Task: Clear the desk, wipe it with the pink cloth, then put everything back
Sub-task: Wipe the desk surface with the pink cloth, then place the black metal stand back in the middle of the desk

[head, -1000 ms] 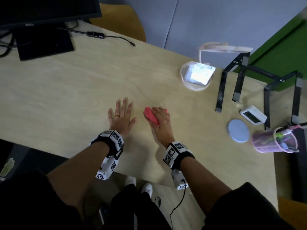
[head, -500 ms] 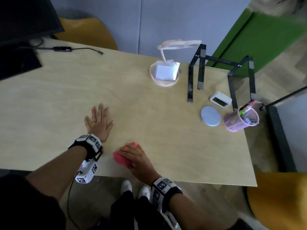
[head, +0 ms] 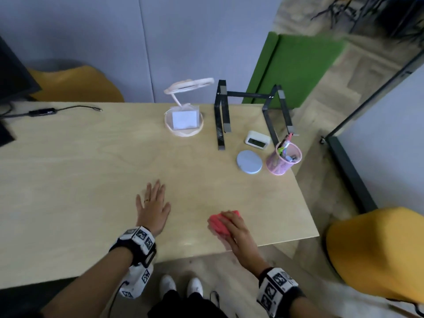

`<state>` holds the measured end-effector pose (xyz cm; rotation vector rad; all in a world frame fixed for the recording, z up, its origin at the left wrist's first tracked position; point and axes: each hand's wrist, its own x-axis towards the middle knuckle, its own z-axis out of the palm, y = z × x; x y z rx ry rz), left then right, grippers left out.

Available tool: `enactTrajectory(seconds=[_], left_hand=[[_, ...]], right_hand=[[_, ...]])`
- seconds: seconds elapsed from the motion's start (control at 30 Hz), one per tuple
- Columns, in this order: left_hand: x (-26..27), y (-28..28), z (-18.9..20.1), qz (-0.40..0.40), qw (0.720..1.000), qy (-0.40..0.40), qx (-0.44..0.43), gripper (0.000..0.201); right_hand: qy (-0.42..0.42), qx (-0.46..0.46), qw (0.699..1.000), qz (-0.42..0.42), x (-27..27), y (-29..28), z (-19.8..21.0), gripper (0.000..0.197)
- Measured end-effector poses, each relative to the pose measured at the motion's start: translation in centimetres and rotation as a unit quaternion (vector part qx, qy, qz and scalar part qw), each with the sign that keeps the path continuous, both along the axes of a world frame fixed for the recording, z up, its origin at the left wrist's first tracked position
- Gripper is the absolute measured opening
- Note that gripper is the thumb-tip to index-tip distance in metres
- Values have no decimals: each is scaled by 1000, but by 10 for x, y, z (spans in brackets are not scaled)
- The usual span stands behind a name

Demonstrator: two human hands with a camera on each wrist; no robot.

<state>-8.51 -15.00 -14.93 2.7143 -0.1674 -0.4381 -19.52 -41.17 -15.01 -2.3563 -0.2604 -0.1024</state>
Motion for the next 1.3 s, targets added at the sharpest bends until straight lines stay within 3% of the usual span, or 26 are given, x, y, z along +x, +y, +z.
enactTrajectory(seconds=[0.1,0.23,0.3,0.37,0.47,0.53,0.63,0.7,0.8,0.97,1.1,1.3], left_hand=[[-18,-29,4,-39,999,5,-20,58],[-22,-52,13,-72,996,20,-40,56],[-9,-61,26,-80,994,16,-73,58],[10,-71,44,-80,989,4,-126,64],[50,-93,69,-48,975,21,-214,48],[80,-110,86,-33,966,29,-256,49],[118,-137,109,-18,956,33,-291,44],[137,-153,119,3,952,34,-305,33],[162,-171,119,35,953,44,-298,38],[187,-186,105,61,947,99,-300,54],[202,-195,77,64,912,138,-381,23],[205,-204,66,82,851,168,-491,15]], right_hand=[[-2,-8,999,-49,9,-18,3,43],[111,-114,987,-35,21,-27,10,63],[119,-114,984,-61,37,-33,22,62],[48,-91,989,-109,61,-44,43,56],[-82,-56,975,-201,109,-74,84,36],[-115,-47,958,-258,144,-95,114,26],[-135,-96,928,-334,193,-130,144,28],[-90,-118,914,-376,220,-148,154,32],[52,-135,900,-410,248,-171,162,43],[213,-59,902,-371,281,-199,153,46],[229,-10,904,-360,291,-217,124,37],[214,29,906,-364,288,-223,103,45]])
